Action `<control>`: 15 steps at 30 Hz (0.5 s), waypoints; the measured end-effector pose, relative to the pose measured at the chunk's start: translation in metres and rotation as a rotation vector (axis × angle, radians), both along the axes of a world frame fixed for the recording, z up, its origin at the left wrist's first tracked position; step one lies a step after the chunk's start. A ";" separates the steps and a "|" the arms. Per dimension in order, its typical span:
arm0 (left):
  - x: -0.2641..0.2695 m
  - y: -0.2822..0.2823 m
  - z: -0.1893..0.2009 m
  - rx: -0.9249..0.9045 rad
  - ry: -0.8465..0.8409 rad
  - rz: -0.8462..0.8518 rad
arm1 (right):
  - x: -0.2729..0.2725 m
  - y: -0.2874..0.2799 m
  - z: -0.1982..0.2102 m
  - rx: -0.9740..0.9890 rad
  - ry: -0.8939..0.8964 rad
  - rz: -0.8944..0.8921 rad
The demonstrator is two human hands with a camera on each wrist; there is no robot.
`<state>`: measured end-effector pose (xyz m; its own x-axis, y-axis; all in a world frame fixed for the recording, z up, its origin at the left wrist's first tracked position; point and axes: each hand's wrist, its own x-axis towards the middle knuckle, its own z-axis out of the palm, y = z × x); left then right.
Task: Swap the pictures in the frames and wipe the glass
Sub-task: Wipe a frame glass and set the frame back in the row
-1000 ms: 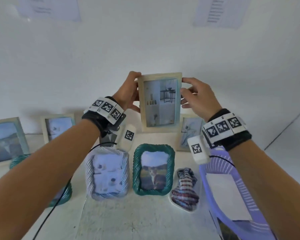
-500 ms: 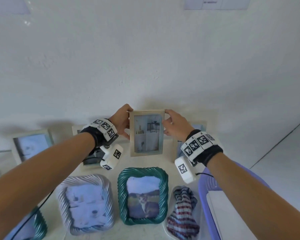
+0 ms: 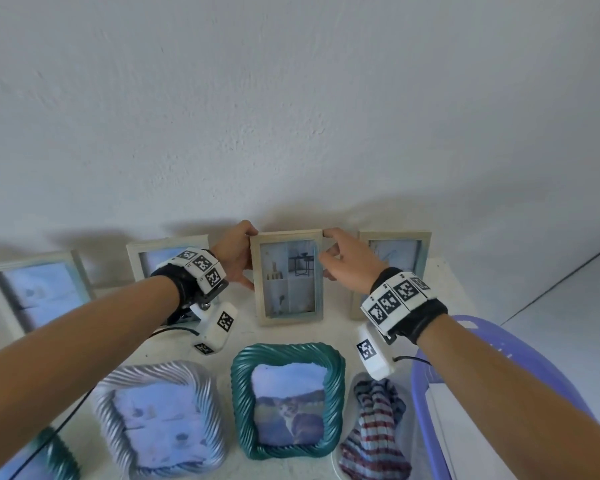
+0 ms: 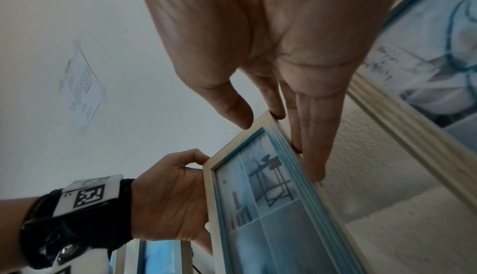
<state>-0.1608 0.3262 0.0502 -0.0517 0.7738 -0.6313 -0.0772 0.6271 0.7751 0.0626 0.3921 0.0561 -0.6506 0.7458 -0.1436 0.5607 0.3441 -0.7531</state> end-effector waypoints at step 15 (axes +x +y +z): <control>-0.001 0.008 0.047 0.208 0.940 -0.237 | 0.030 0.007 0.025 0.007 0.045 -0.087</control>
